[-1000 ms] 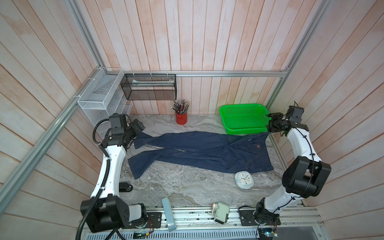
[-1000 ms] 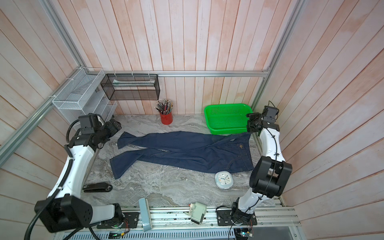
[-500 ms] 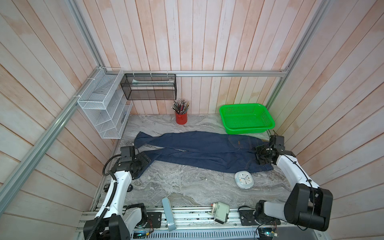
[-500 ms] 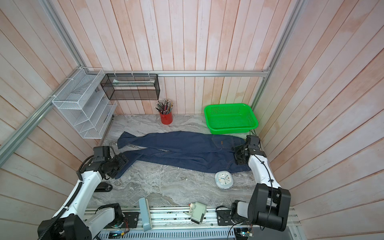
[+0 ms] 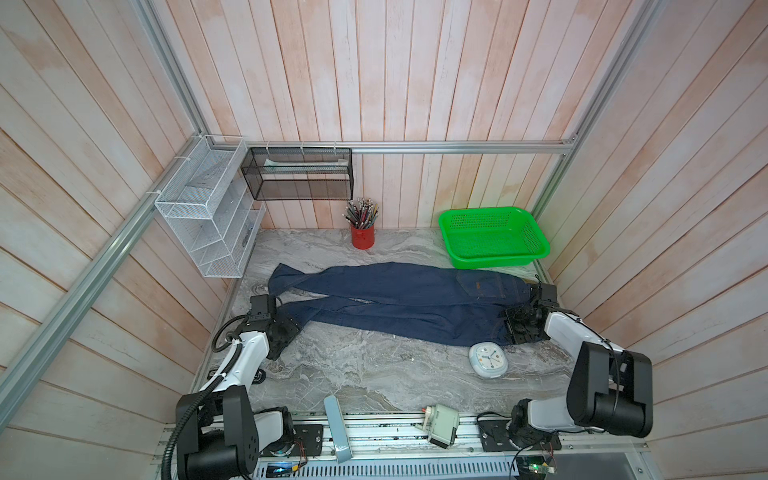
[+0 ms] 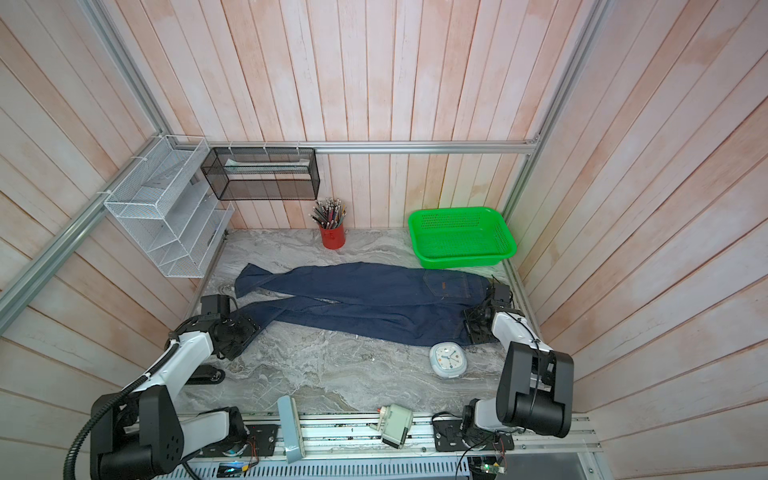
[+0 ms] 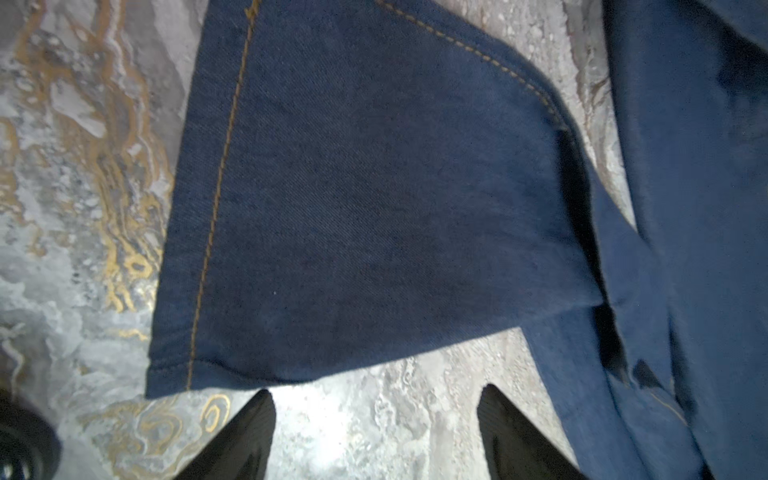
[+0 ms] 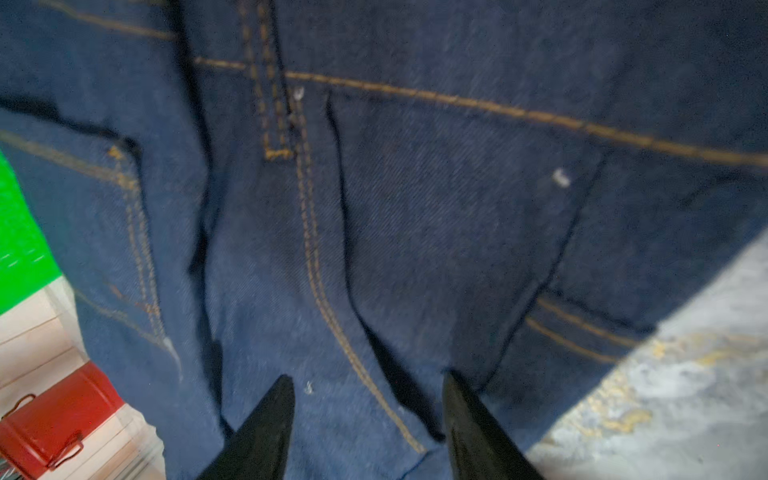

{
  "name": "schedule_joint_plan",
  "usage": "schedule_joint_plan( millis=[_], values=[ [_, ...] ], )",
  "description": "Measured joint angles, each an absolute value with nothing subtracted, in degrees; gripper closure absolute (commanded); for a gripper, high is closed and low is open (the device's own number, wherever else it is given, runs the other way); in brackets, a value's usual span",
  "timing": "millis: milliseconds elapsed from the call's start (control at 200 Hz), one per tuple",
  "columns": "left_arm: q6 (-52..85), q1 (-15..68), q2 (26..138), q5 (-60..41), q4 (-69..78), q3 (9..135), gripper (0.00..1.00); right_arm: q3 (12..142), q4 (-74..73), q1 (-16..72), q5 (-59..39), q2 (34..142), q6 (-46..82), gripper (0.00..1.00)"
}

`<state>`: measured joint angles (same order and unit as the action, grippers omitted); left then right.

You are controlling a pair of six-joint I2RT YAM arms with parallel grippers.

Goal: Fold and stack the trousers

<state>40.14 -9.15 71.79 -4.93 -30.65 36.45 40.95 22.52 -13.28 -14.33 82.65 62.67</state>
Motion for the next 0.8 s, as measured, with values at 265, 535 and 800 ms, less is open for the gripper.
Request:
schedule_joint_plan(
  millis=[265,535,800],
  values=[
    [38.1,-10.7,80.4,-2.7,-27.8,41.4,0.29,39.4,18.2,-20.3,-14.6,83.6,60.4,0.45],
    [34.4,-12.7,90.2,-3.2,-25.8,48.8,0.32,40.2,16.0,-25.7,-13.5,85.1,58.2,0.46],
    [31.9,-12.8,85.6,-6.1,-27.8,49.1,0.27,41.3,16.8,-25.9,-13.1,85.7,56.9,0.45]
  ],
)
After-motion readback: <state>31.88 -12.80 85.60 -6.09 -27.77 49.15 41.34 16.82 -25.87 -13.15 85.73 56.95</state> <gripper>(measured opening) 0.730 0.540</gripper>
